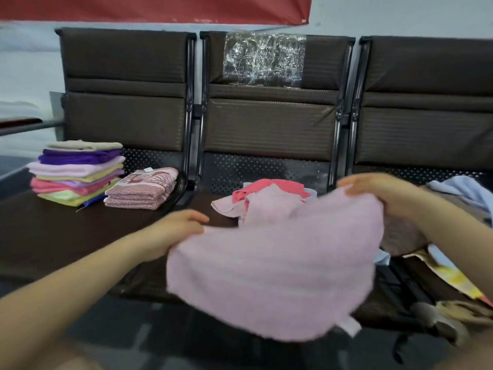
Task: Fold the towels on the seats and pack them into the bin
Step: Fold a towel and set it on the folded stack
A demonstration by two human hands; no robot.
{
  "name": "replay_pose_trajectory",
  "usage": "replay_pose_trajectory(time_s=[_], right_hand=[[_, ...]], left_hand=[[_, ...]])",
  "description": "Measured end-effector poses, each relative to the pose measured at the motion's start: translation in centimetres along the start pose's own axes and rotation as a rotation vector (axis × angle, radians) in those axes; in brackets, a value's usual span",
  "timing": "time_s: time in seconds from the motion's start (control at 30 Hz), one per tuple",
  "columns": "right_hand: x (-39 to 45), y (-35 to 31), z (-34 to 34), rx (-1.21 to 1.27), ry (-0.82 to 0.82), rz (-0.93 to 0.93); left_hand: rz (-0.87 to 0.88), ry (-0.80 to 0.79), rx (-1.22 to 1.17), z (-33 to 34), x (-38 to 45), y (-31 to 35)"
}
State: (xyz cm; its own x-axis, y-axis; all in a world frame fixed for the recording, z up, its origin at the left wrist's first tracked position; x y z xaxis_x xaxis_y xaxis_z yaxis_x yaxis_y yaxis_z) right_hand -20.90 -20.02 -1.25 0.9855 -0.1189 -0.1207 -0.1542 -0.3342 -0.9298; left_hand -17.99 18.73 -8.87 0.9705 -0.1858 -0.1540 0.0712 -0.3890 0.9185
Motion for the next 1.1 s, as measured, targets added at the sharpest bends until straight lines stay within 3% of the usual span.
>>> replay_pose_trajectory(time_s=[0.1, 0.2, 0.27, 0.37, 0.43, 0.53, 0.63, 0.8, 0.9, 0.97, 1.1], right_hand=[[1.1, 4.7, 1.3, -0.568, -0.107, 0.168], [2.6, 7.1, 3.1, -0.928, -0.276, 0.381], [4.0, 6.6, 4.2, -0.980, -0.230, 0.349], [6.7, 4.5, 6.0, -1.038, -0.042, 0.137], [9.1, 4.1, 7.1, -0.981, 0.091, 0.014], [12.1, 4.6, 8.6, -0.767, 0.192, -0.017], [14.2, 5.1, 10.1, -0.672, 0.163, 0.000], [15.7, 6.1, 11.1, -0.466, 0.103, 0.051], [14.8, 4.5, 11.2, -0.299, 0.135, -0.043], [13.9, 2.7, 11.0, -0.170, 0.161, -0.157], [11.8, -0.3, 10.0, 0.165, 0.160, -0.257]], left_hand=[[-0.154, -0.213, 0.360, 2.5, 1.1, -3.2], [-0.090, -0.261, 0.552, 4.3, 3.7, -2.8], [-0.051, -0.212, 0.582, 5.4, 5.6, -1.7], [-0.114, -0.139, 0.498, 6.9, 8.7, -0.6], [-0.127, -0.073, 0.407, 7.9, 11.0, 0.0], [-0.101, 0.007, 0.200, 9.1, 13.7, 1.1], [-0.113, 0.008, 0.012, 10.3, 15.4, 1.6], [-0.115, 0.042, -0.013, 11.0, 17.3, 1.6], [-0.123, 0.172, -0.102, 9.5, 17.3, 2.0], [-0.036, 0.274, -0.182, 7.9, 17.0, 2.1], [0.036, 0.349, -0.196, 5.5, 15.2, 3.1]])
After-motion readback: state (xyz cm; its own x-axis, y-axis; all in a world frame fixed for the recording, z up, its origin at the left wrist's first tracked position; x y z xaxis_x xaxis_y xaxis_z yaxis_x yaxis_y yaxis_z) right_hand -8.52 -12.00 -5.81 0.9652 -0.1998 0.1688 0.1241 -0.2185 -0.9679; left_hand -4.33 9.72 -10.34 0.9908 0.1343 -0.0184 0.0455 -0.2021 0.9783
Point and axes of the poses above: each hand's wrist, its own x-axis towards the middle knuckle, its own z-axis out of the palm, y = z × x, the point moved 3 cm from there along x, towards the middle knuckle, and after that the axes turned 4 degrees about -x, right-handed, at the moved point
